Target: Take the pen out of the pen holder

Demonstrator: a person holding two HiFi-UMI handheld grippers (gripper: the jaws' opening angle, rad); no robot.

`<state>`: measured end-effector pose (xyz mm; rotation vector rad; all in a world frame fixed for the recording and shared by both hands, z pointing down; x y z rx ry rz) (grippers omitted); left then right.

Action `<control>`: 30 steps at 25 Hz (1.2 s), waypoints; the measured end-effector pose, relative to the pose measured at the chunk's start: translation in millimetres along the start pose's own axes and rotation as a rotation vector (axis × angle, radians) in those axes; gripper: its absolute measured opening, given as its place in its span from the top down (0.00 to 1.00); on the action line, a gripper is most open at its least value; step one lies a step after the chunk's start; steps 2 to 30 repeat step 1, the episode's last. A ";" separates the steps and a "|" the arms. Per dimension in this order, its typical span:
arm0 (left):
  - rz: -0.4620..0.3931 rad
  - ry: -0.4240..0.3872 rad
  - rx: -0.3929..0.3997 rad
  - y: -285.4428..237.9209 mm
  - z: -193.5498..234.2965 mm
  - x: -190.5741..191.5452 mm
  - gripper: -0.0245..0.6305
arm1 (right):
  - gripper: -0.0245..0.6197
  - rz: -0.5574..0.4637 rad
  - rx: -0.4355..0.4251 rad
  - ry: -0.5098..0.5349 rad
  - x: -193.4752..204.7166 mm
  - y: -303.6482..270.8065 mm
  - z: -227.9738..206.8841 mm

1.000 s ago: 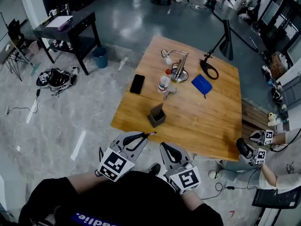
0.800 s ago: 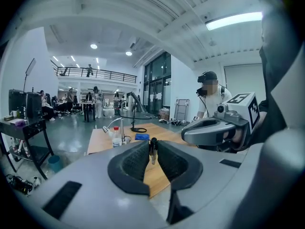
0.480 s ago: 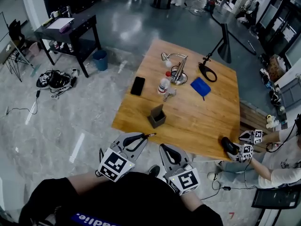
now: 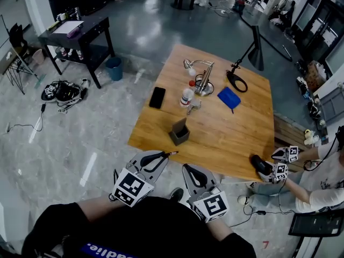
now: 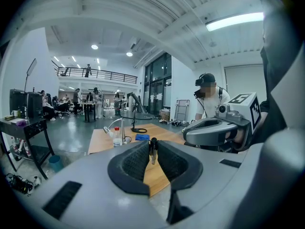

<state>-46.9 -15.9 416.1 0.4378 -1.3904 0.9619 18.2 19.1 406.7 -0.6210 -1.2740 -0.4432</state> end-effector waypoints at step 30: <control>0.000 0.000 0.002 -0.3 0.2 -0.4 0.87 | 0.95 0.001 0.000 0.000 0.2 -0.4 -0.1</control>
Point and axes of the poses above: the fingertips, and each gripper's own axes: y backward along the fingers, z to its left, x out of its underside, the point moved 1 cm from there along y, backward along the fingers, and after that the axes turned 9 degrees about y, right-handed, at the moved point
